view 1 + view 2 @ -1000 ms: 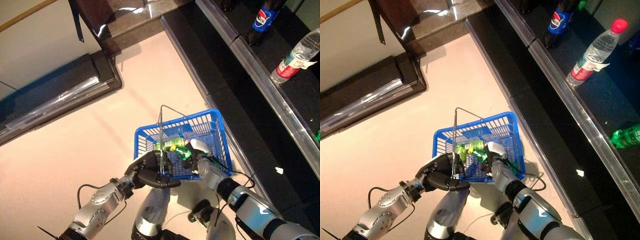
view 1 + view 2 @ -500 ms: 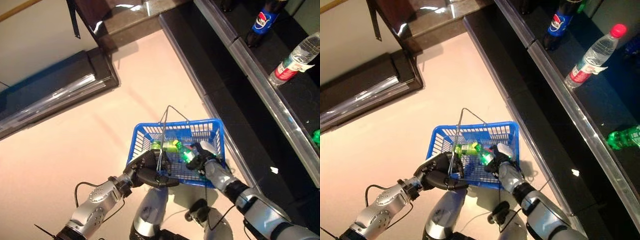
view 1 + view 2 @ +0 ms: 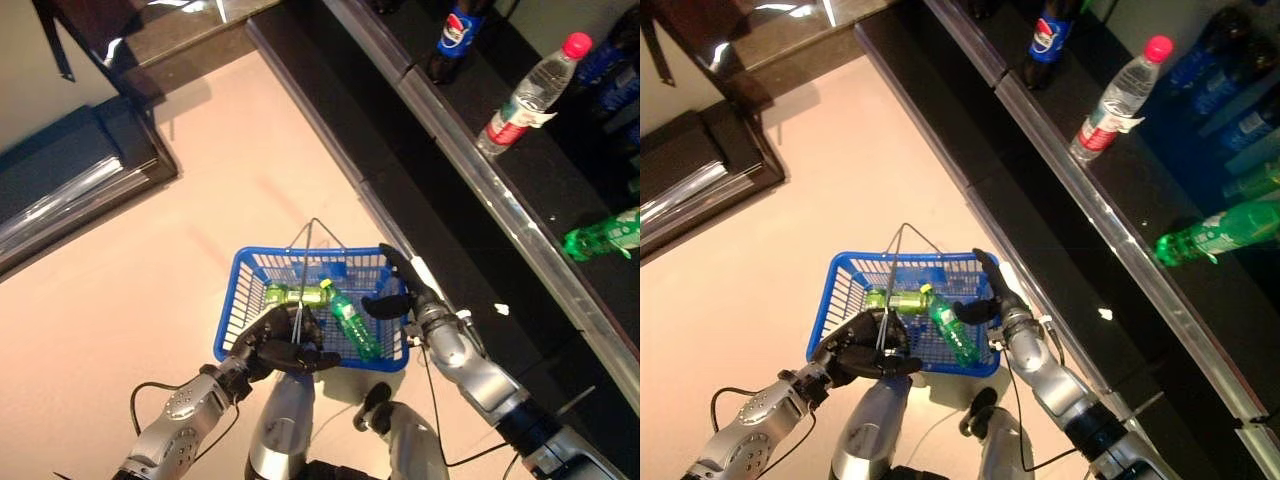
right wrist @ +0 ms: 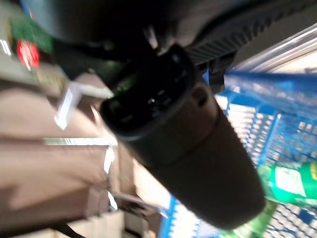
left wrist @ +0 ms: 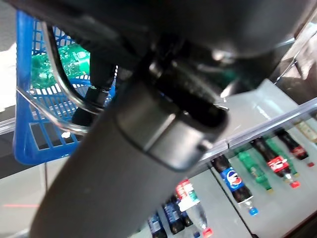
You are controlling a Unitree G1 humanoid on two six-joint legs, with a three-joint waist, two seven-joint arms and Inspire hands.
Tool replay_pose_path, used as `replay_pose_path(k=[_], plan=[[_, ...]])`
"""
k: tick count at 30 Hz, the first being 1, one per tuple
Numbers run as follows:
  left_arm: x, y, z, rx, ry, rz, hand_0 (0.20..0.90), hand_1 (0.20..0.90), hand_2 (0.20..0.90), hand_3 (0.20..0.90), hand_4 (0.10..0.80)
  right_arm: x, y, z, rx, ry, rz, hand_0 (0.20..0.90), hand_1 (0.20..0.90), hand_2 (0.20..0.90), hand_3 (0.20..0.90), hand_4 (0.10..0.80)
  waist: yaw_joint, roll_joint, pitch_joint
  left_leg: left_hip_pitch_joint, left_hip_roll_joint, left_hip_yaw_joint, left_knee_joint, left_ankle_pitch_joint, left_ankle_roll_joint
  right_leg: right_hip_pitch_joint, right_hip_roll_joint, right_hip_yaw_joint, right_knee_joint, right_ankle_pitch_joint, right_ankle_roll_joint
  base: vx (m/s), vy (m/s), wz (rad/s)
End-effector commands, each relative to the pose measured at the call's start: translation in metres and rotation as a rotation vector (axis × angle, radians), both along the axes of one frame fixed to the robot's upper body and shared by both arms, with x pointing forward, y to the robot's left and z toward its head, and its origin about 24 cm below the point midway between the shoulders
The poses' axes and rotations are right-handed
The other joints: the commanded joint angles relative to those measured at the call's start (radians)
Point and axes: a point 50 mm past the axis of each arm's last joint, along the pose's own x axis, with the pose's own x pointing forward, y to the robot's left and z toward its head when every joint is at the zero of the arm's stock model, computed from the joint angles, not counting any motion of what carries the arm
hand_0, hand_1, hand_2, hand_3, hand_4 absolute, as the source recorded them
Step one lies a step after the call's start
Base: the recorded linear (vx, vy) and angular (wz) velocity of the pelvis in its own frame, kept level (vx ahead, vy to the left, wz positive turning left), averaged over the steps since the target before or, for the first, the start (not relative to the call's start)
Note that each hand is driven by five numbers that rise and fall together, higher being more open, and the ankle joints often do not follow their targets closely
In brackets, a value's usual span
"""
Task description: Pick up the drink and place into the basket.
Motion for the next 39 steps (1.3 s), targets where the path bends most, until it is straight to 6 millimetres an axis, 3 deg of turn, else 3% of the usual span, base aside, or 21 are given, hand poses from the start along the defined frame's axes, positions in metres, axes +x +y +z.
replay_pose_path(k=[1, 8, 14, 19, 21, 22, 23, 24, 27, 28, 30, 31, 32, 33, 34, 36, 39], plan=[[0.007, -0.016, 0.075, -0.254, -0.453, -0.008, 0.3, 0.3, 0.3, 0.2, 0.1, -0.003, -0.004, 0.045, 0.082, -0.189, 0.121, 0.9, 0.9, 0.9, 0.9, 0.8, -0.038, -0.015, -0.049, 0.015, -0.055, 0.069, 0.106, -0.093, 0.086, 0.037, 0.1, -0.007, -0.159, 0.177, -0.06, 0.025, -0.015, -0.11], [0.005, 0.0, 0.052, -0.182, -0.368, 0.131, 0.3, 0.3, 0.3, 0.2, 0.1, -0.027, 0.004, 0.06, 0.313, -0.198, 0.33, 0.9, 0.9, 0.9, 0.9, 0.8, -0.069, -0.044, -0.084, 0.055, -0.034, 0.102, 0.095, -0.098, 0.084, 0.066, 0.119, 0.023, -0.183, 0.181, -0.049, 0.03, -0.027, -0.12], [-0.004, 0.023, 0.018, -0.093, -0.249, 0.322, 0.3, 0.3, 0.3, 0.2, 0.1, -0.046, -0.006, 0.045, 0.464, -0.116, 0.356, 0.9, 0.9, 0.9, 0.9, 0.8, -0.103, -0.06, -0.148, 0.113, -0.017, 0.141, 0.057, -0.099, 0.077, 0.104, 0.129, 0.052, -0.223, 0.184, -0.038, 0.034, -0.006, -0.16], [-0.027, 0.049, -0.025, -0.057, -0.07, 0.559, 0.3, 0.3, 0.3, 0.2, 0.1, -0.068, -0.018, -0.003, 0.61, 0.074, 0.268, 0.9, 0.9, 0.9, 0.9, 0.8, -0.134, -0.063, -0.212, 0.16, 0.006, 0.171, 0.006, -0.086, 0.066, 0.133, 0.136, 0.07, -0.256, 0.183, -0.032, 0.014, -0.02, -0.2], [-0.039, 0.061, -0.045, -0.058, 0.013, 0.685, 0.3, 0.3, 0.3, 0.2, 0.1, -0.08, -0.016, -0.03, 0.651, 0.167, 0.225, 0.9, 0.9, 0.9, 0.9, 0.8, -0.139, -0.059, -0.233, 0.171, 0.015, 0.175, -0.008, -0.078, 0.058, 0.146, 0.141, 0.069, -0.267, 0.18, -0.034, 0.034, -0.051, -0.22], [-0.039, 0.061, -0.045, -0.058, 0.013, 0.685, 0.3, 0.3, 0.3, 0.2, 0.1, -0.079, -0.016, -0.03, 0.651, 0.166, 0.226, 0.9, 0.9, 0.9, 0.9, 0.8, -0.139, -0.06, -0.233, 0.172, 0.015, 0.175, -0.008, -0.078, 0.058, 0.147, 0.141, 0.069, -0.267, 0.18, -0.034, 0.037, -0.067, -0.04], [-0.05, 0.069, -0.06, -0.062, 0.082, 0.784, 0.3, 0.3, 0.3, 0.2, 0.1, -0.088, -0.017, -0.056, 0.64, 0.275, 0.169, 0.9, 0.9, 0.9, 0.9, 0.8, -0.135, -0.048, -0.243, 0.17, 0.024, 0.169, -0.024, -0.059, 0.047, 0.16, 0.147, 0.065, -0.278, 0.179, -0.038, 0.024, -0.046, -0.02], [-0.051, 0.07, -0.061, -0.064, 0.086, 0.792, 0.3, 0.3, 0.3, 0.2, 0.1, -0.089, -0.017, -0.059, 0.642, 0.282, 0.166, 0.9, 0.9, 0.9, 0.9, 0.8, -0.135, -0.046, -0.242, 0.171, 0.025, 0.167, -0.028, -0.056, 0.046, 0.163, 0.147, 0.064, -0.28, 0.18, -0.038, 0.036, -0.067, -0.03], [-0.068, 0.077, -0.08, -0.102, 0.159, 0.927, 0.3, 0.3, 0.3, 0.2, 0.1, -0.106, -0.023, -0.104, 0.669, 0.465, 0.033, 0.9, 0.9, 0.9, 0.9, 0.8, -0.117, -0.012, -0.245, 0.163, 0.041, 0.142, -0.111, 0.013, 0.017, 0.187, 0.155, 0.051, -0.32, 0.193, -0.034, 0.007, -0.029, 0.05], [-0.07, 0.078, -0.082, -0.113, 0.164, 0.952, 0.3, 0.3, 0.3, 0.2, 0.1, -0.112, -0.025, -0.116, 0.667, 0.517, -0.01, 0.9, 0.9, 0.9, 0.9, 0.8, -0.115, 0.0, -0.245, 0.152, 0.053, 0.159, -0.136, 0.035, 0.008, 0.189, 0.153, 0.039, -0.331, 0.197, -0.032, -0.084, 0.039, 0.1], [-0.07, 0.077, -0.086, -0.139, 0.185, 0.972, 0.3, 0.3, 0.3, 0.2, 0.1, -0.12, -0.032, -0.13, 0.635, 0.569, -0.078, 0.9, 0.9, 0.9, 0.9, 0.8, -0.13, 0.014, -0.247, 0.139, 0.084, 0.258, -0.143, 0.054, -0.007, 0.193, 0.139, -0.006, -0.342, 0.2, -0.033, -0.105, 0.104, 0.38], [-0.062, 0.074, -0.091, -0.169, 0.219, 0.985, 0.3, 0.3, 0.3, 0.2, 0.1, -0.125, -0.039, -0.141, 0.63, 0.607, -0.161, 0.9, 0.9, 0.9, 0.9, 0.8, -0.162, 0.017, -0.247, 0.16, 0.118, 0.396, -0.124, 0.035, -0.026, 0.205, 0.114, -0.055, -0.339, 0.183, -0.027, -0.125, 0.211, 0.98], [-0.054, 0.069, -0.094, -0.181, 0.249, 0.988, 0.3, 0.3, 0.3, 0.2, 0.1, -0.128, -0.044, -0.149, 0.638, 0.63, -0.24, 0.9, 0.9, 0.9, 0.9, 0.8, -0.185, 0.017, -0.248, 0.173, 0.147, 0.479, -0.101, 0.027, -0.031, 0.203, 0.091, -0.093, -0.331, 0.183, -0.028, -0.11, 0.25, 1.46], [-0.052, 0.067, -0.096, -0.186, 0.268, 1.007, 0.3, 0.3, 0.3, 0.2, 0.1, -0.13, -0.048, -0.154, 0.637, 0.646, -0.282, 0.9, 0.9, 0.9, 0.9, 0.8, -0.194, 0.014, -0.25, 0.181, 0.156, 0.492, -0.089, 0.021, -0.034, 0.201, 0.077, -0.106, -0.329, 0.187, -0.027, -0.091, 0.256, 1.64], [-0.053, 0.065, -0.099, -0.19, 0.289, 1.028, 0.3, 0.3, 0.3, 0.2, 0.1, -0.131, -0.05, -0.158, 0.63, 0.665, -0.315, 0.9, 0.9, 0.9, 0.9, 0.8, -0.196, 0.011, -0.253, 0.188, 0.156, 0.474, -0.081, 0.016, -0.035, 0.198, 0.065, -0.107, -0.329, 0.193, -0.024, -0.005, 0.313, 1.49], [-0.067, 0.06, -0.113, -0.213, 0.357, 1.12, 0.3, 0.3, 0.3, 0.2, 0.1, -0.141, -0.061, -0.174, 0.587, 0.739, -0.406, 0.9, 0.9, 0.9, 0.9, 0.8, -0.185, 0.008, -0.27, 0.219, 0.142, 0.383, -0.098, -0.001, -0.031, 0.191, 0.042, -0.073, -0.341, 0.217, -0.007, 0.061, 0.406, 0.58], [-0.08, 0.059, -0.125, -0.214, 0.435, 1.201, 0.3, 0.3, 0.3, 0.2, 0.1, -0.168, -0.076, -0.193, 0.594, 0.833, -0.542, 0.9, 0.9, 0.9, 0.9, 0.8, -0.187, 0.006, -0.286, 0.233, 0.153, 0.397, -0.066, -0.032, -0.033, 0.198, 0.012, -0.061, -0.342, 0.226, 0.009, 0.072, 0.353, 0.27]])
